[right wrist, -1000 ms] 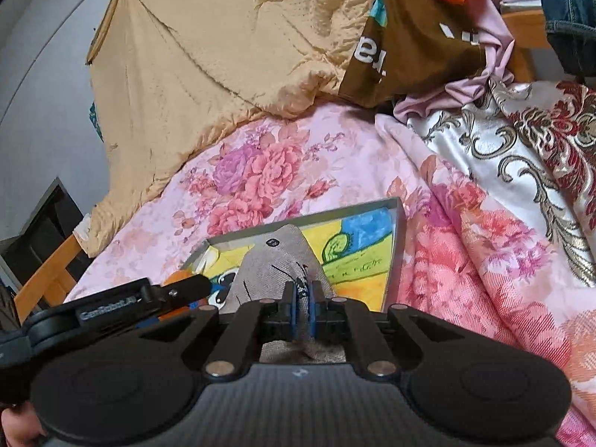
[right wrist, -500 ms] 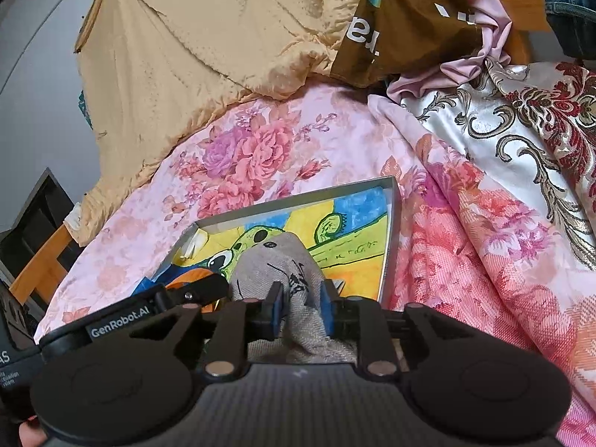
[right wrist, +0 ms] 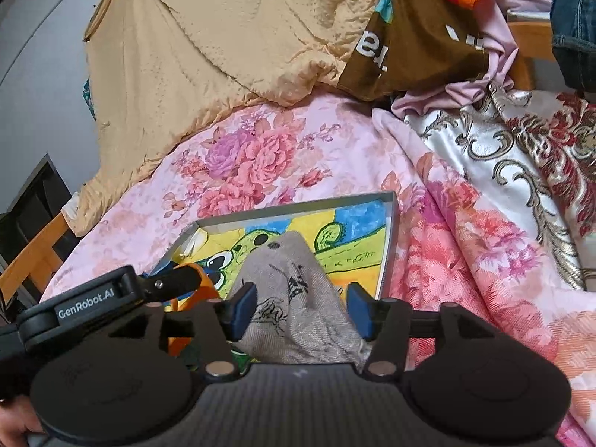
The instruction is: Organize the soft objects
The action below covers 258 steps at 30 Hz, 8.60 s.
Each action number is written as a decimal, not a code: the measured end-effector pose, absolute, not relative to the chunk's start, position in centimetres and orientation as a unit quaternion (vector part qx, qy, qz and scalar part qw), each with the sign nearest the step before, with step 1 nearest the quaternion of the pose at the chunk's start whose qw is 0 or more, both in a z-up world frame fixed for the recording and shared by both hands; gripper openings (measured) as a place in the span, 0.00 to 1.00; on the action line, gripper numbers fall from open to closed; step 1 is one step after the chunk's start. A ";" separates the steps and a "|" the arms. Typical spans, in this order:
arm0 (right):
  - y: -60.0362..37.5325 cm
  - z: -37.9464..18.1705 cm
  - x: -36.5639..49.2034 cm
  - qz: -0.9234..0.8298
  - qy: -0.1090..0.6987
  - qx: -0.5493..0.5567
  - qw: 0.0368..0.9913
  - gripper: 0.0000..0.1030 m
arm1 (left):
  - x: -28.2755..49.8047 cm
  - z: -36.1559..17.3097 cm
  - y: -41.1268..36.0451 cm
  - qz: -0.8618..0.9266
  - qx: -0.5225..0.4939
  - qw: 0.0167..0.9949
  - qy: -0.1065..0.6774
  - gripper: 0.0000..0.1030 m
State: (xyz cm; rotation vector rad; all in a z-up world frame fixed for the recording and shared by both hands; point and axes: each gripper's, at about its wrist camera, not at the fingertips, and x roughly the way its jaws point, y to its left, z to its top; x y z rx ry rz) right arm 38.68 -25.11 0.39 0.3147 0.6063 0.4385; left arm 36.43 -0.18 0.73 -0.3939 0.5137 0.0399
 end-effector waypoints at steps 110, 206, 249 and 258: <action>-23.9 1.8 14.2 0.258 0.256 0.023 0.931 1.00 | 9.3 3.6 2.3 0.035 -0.068 0.950 0.304 0.99; -13.3 -3.4 14.2 0.409 0.298 -0.114 0.855 0.04 | 14.0 -3.6 12.2 -0.050 -0.317 0.866 0.384 0.21; -18.3 0.1 14.0 0.372 0.277 0.046 0.885 0.03 | 10.7 -1.5 10.8 -0.104 -0.352 0.869 0.331 0.13; -20.1 3.6 9.9 0.343 0.237 0.046 0.908 0.03 | 8.9 1.8 9.5 -0.101 -0.355 0.867 0.334 0.13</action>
